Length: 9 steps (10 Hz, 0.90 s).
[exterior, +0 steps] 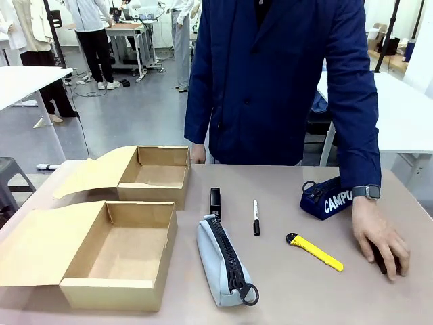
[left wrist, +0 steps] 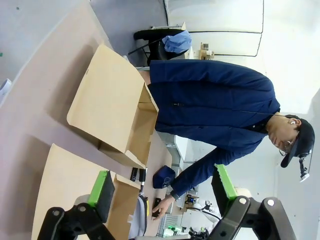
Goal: Place items inside the box.
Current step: Pick up a Pencil pouch or Stapler and place it inside the Mailer Box closest to the robot.
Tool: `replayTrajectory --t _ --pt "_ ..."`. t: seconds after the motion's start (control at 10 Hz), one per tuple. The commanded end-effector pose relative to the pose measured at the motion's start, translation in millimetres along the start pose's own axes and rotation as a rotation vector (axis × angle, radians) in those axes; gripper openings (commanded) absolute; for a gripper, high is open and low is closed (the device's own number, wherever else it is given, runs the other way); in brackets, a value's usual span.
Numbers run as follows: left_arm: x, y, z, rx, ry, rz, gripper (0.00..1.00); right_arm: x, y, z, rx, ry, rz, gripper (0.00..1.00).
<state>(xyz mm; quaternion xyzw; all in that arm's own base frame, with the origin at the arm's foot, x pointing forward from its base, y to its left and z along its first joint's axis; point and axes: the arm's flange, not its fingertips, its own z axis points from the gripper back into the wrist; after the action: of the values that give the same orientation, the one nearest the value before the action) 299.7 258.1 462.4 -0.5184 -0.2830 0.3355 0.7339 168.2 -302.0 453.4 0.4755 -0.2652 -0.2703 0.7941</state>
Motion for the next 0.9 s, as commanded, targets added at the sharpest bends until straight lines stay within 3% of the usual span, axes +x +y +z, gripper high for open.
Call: replayTrajectory --t 0.0,0.5,0.8 --pt "0.6 -1.2 0.7 -0.010 0.007 0.000 1.00 8.2 -6.9 -7.1 0.018 -0.002 0.002 1.00" --pt "0.6 -1.2 0.7 -0.010 0.007 0.000 1.00 13.4 -1.8 -19.7 0.015 0.009 0.011 1.00" --pt "0.6 -1.2 0.7 -0.010 0.007 0.000 1.00 18.0 25.3 -60.1 -0.003 0.110 0.104 1.00"
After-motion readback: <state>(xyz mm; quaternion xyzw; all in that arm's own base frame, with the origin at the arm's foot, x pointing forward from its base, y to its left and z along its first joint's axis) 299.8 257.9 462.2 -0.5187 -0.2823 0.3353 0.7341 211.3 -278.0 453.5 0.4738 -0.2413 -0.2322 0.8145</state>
